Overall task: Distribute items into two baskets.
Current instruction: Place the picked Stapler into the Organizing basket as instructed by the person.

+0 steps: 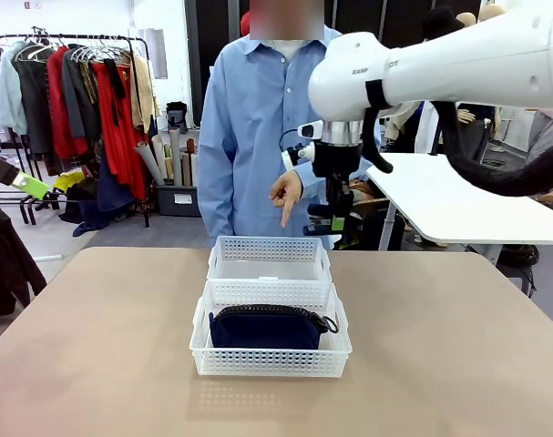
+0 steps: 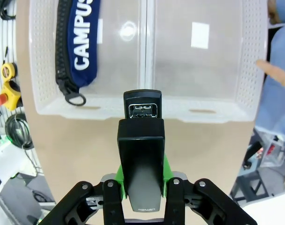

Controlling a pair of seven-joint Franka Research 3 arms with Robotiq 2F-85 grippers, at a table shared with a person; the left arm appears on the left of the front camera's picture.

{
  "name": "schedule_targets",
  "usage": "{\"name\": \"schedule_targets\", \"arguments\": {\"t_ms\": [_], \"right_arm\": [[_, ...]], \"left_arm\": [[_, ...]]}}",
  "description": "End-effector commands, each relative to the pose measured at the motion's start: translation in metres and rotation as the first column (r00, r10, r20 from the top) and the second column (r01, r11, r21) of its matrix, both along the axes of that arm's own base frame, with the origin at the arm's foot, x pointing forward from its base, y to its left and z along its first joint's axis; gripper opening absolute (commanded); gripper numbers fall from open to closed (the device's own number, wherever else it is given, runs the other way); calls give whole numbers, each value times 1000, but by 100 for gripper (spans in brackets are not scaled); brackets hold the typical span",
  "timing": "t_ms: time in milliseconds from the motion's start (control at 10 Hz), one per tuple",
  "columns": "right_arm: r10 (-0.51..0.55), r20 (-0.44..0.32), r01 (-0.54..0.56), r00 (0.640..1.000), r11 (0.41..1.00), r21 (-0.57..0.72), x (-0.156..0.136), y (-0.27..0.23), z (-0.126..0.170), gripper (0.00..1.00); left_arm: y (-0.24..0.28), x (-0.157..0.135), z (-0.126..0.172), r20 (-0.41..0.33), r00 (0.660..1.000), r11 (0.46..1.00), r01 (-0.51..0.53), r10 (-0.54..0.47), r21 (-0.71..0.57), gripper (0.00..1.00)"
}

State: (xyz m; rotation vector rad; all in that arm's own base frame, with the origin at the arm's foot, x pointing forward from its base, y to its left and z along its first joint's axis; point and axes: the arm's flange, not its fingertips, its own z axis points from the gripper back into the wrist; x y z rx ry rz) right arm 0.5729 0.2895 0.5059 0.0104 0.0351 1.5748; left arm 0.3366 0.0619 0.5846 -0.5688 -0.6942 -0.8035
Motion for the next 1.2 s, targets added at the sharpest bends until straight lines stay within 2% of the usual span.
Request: {"name": "schedule_targets", "arguments": {"t_ms": [0, 400, 600, 900, 1100], "right_arm": [[-34, 35, 34, 999, 999, -3, 15, 21, -2, 0], [-66, 82, 63, 994, 997, 44, 35, 58, -27, 0], [-48, 99, 45, 994, 998, 36, 47, 81, -40, 0], [3, 117, -4, 993, 1000, 14, 74, 98, -57, 0], [64, 124, -67, 990, 997, 22, 80, 100, -68, 0]], "left_arm": [[0, 0, 0, 8, 1000, 1000, 4, -4, -11, 100], [0, 0, 0, 8, 1000, 1000, 4, -4, -11, 100], [0, 0, 0, 8, 1000, 1000, 4, -4, -11, 100], [0, 0, 0, 8, 1000, 1000, 4, -4, -11, 100], [0, 0, 0, 8, 1000, 1000, 4, -4, -11, 100]]}}
